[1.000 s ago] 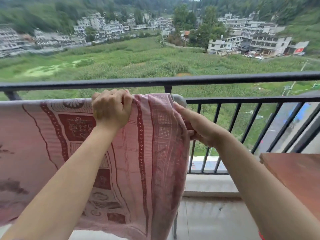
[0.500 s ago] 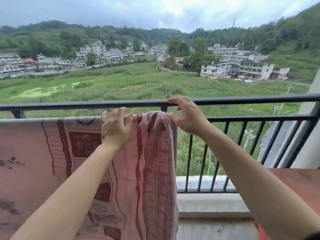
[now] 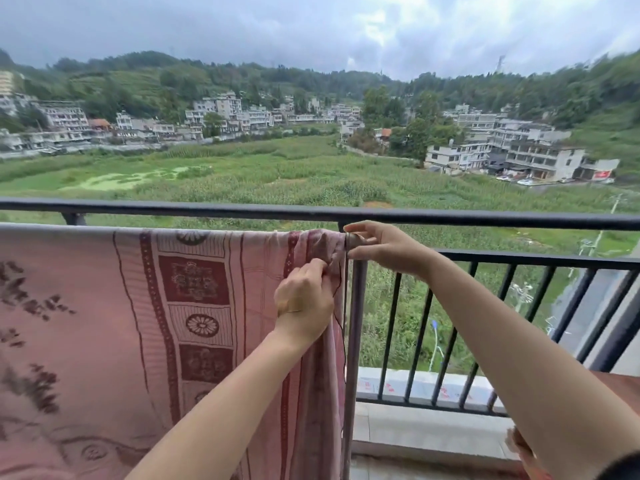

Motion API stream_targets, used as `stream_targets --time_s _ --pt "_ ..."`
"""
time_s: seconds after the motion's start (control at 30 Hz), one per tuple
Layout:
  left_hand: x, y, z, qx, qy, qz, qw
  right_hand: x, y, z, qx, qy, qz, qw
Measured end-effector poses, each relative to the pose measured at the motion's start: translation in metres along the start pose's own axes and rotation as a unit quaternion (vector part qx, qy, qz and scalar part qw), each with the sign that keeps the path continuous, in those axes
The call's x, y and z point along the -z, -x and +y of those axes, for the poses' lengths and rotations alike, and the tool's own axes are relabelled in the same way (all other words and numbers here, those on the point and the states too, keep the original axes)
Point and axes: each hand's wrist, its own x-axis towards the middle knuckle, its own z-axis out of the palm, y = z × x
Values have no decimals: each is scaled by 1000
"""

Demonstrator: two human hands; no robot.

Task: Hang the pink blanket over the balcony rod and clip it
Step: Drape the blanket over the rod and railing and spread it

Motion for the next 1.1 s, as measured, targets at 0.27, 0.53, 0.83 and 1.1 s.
stream_targets --time_s 0.27,0.53,0.83,1.1 --pt "31 -49 48 -47 -93 193 976 1 -49 -1 174 158 85 968" --pt "13 -58 70 40 -201 143 968 40 -76 7 211 108 44 970" --pt "-8 0 60 60 -263 47 962 31 -66 93 357 274 83 889" --pt "-6 4 74 96 -172 152 969 32 -63 105 371 349 101 854"
